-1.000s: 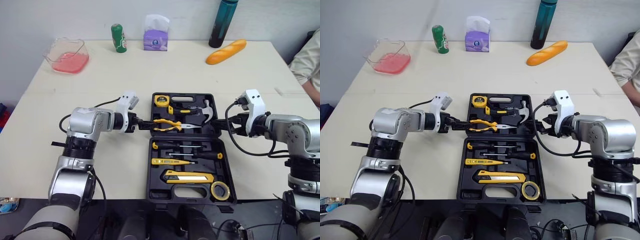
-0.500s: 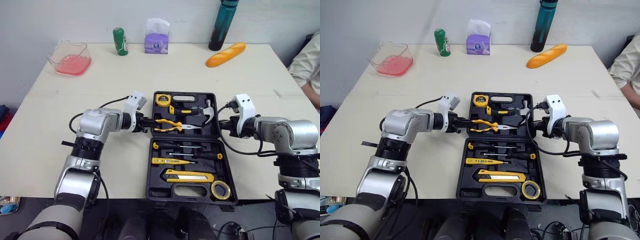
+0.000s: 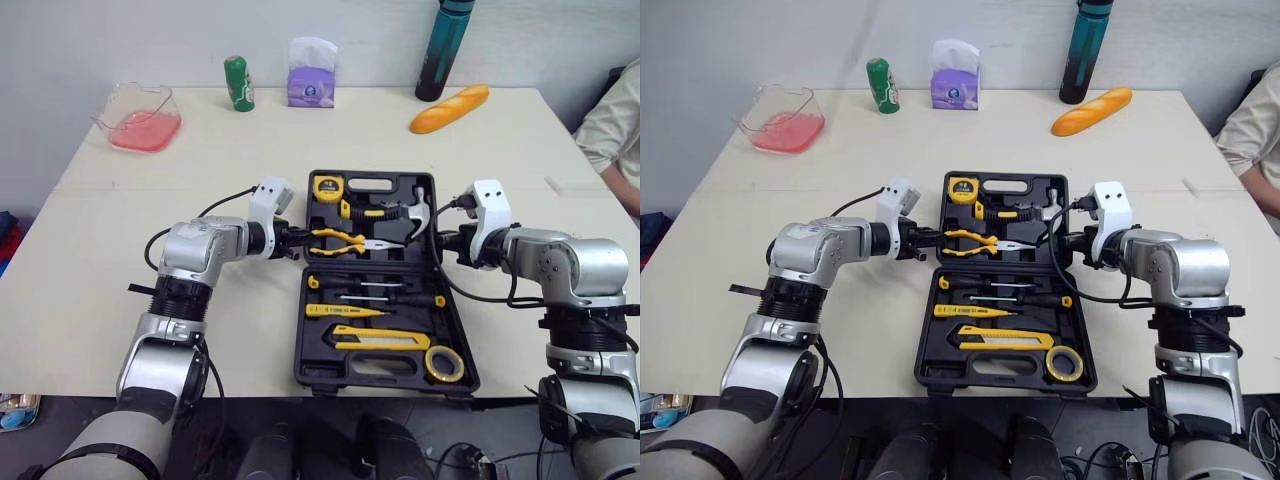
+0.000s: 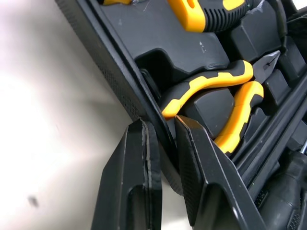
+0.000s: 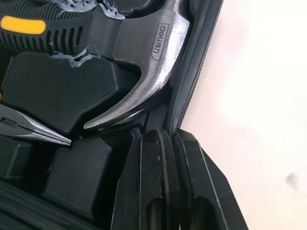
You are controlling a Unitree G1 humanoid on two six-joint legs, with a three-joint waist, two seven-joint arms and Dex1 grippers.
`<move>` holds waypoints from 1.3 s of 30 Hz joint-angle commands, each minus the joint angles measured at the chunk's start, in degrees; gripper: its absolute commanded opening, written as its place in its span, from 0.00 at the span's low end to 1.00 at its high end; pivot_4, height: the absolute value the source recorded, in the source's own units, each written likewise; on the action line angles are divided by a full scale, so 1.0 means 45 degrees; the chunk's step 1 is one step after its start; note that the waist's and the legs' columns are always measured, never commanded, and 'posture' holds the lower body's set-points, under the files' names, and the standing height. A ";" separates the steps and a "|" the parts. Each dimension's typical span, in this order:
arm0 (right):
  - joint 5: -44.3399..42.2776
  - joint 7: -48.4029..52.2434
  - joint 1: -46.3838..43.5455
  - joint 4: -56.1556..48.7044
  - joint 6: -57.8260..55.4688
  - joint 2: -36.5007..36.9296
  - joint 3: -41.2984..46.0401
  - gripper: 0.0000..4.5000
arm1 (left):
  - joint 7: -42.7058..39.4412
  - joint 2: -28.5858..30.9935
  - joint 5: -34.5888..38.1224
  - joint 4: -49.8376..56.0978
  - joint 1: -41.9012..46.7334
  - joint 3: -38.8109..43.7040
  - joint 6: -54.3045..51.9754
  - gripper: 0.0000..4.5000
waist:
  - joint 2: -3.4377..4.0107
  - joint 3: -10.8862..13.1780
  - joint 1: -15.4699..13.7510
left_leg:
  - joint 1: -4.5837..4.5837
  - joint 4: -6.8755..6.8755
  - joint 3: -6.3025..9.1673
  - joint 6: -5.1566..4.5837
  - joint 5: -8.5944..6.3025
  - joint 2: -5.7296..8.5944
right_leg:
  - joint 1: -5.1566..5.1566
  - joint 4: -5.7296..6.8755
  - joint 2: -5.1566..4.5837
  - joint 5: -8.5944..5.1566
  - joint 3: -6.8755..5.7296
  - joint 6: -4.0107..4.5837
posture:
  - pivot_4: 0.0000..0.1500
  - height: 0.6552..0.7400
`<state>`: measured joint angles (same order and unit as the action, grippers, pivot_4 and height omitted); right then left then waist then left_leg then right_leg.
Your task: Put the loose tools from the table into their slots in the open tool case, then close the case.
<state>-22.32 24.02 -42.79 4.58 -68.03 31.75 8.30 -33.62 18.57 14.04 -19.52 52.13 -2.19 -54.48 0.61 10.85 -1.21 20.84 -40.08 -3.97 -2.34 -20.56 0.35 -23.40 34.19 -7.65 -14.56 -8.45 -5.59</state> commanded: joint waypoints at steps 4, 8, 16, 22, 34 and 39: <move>-0.0164 -0.0368 -0.1119 -0.0601 0.3564 -0.0866 0.1440 0.00 | -0.0019 0.0060 -0.0813 -0.0582 0.1204 0.0000 0.4379 0.02 | -0.0004 0.0010 0.0006 | 0.0188 0.0022 -0.0068 0.0013 0.0027 0.0004 | -0.0247 0.0069 0.0008 0.0002 -0.0041 0.0014 | 1.00 0.91; 0.0421 0.0378 0.0192 -0.1848 0.6438 -0.0865 0.0718 0.00 | 0.0171 0.0429 -0.1964 -0.0635 0.0185 -0.0435 0.7435 0.00 | -0.0003 0.0010 0.0067 | 0.0326 0.0022 -0.0121 0.0011 0.0028 0.0009 | -0.0408 0.0073 0.0009 0.0001 -0.0038 0.0014 | 1.00 0.91; 0.3801 0.0962 0.4229 -0.2060 1.6338 -0.0535 -0.0601 0.00 | 0.1584 0.1083 -0.3061 0.1567 -0.2639 -0.0093 1.0420 0.00 | -0.0008 0.0012 0.0156 | 0.0311 0.0021 -0.0267 -0.0009 0.0029 0.0007 | -0.0425 0.0102 -0.0009 0.0003 -0.0015 0.0011 | 1.00 0.91; 0.5884 0.0300 0.5719 -0.1143 2.1297 0.0234 -0.0745 0.00 | 0.1650 0.2062 -0.3310 0.3728 -0.4799 0.0369 1.1673 0.29 | -0.0012 0.0015 0.0276 | 0.0197 0.0021 -0.0289 -0.0026 0.0044 -0.0001 | -0.0419 0.0186 -0.0005 0.0024 0.0137 0.0021 | 1.00 0.91; -0.3121 0.7477 1.4451 -0.8074 1.4056 0.6122 0.4496 0.49 | -0.4986 0.7951 0.7515 1.0266 -1.1629 0.6824 0.0678 0.99 | -0.0004 0.0046 0.0207 | 0.0017 0.0005 -0.0229 -0.0016 -0.0015 -0.0086 | -0.0181 0.0082 -0.0025 0.0014 0.0222 0.0052 | 1.00 0.91; -0.5787 0.8962 1.6340 -0.8307 1.0232 0.6511 0.7444 0.49 | -0.4801 0.8662 0.7837 0.8428 -1.0943 0.7334 -0.0028 0.99 | -0.0017 0.0033 -0.0138 | -0.0232 0.0012 -0.0175 -0.0031 -0.0227 -0.0174 | 0.0078 -0.0044 0.0018 -0.0021 0.0188 0.0127 | 1.00 0.91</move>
<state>-45.40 62.57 30.14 -32.06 -18.37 60.92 38.86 -55.59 56.85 48.50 19.22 1.48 30.36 -54.58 0.54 11.00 -1.83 19.81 -40.01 -4.76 -2.50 -21.60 -0.43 -23.05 33.98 -7.57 -14.66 -7.60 -5.00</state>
